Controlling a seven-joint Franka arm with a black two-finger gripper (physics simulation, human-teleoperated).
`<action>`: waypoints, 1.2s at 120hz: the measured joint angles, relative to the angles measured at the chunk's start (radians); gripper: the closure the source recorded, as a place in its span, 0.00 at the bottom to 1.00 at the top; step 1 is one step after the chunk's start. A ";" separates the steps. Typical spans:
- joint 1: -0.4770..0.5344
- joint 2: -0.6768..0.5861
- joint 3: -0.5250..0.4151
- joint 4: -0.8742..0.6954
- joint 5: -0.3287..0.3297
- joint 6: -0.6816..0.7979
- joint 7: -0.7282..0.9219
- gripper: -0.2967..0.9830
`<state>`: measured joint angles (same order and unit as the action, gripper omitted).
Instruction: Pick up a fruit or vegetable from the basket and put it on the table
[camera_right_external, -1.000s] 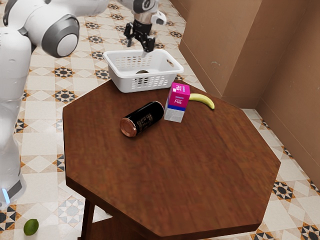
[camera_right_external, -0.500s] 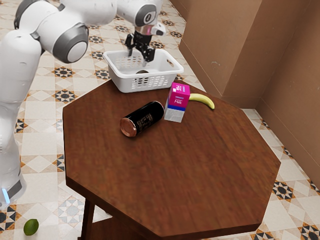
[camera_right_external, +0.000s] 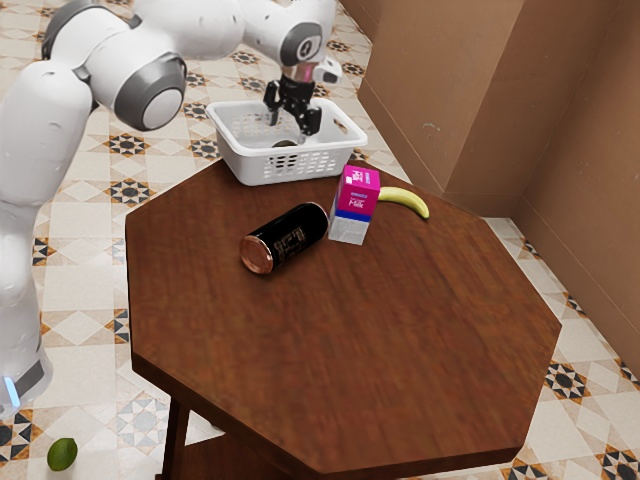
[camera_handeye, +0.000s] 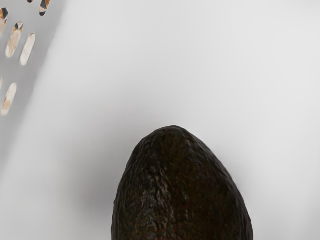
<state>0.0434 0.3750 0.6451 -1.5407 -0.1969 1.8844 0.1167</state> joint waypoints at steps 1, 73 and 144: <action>0.000 0.001 0.000 -0.001 -0.001 0.001 0.000 0.23; 0.074 0.074 -0.071 0.000 -0.028 0.008 0.007 0.23; 0.084 0.112 -0.101 0.017 -0.033 0.014 -0.009 0.53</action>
<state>0.1270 0.4874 0.5446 -1.5233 -0.2303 1.8981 0.1077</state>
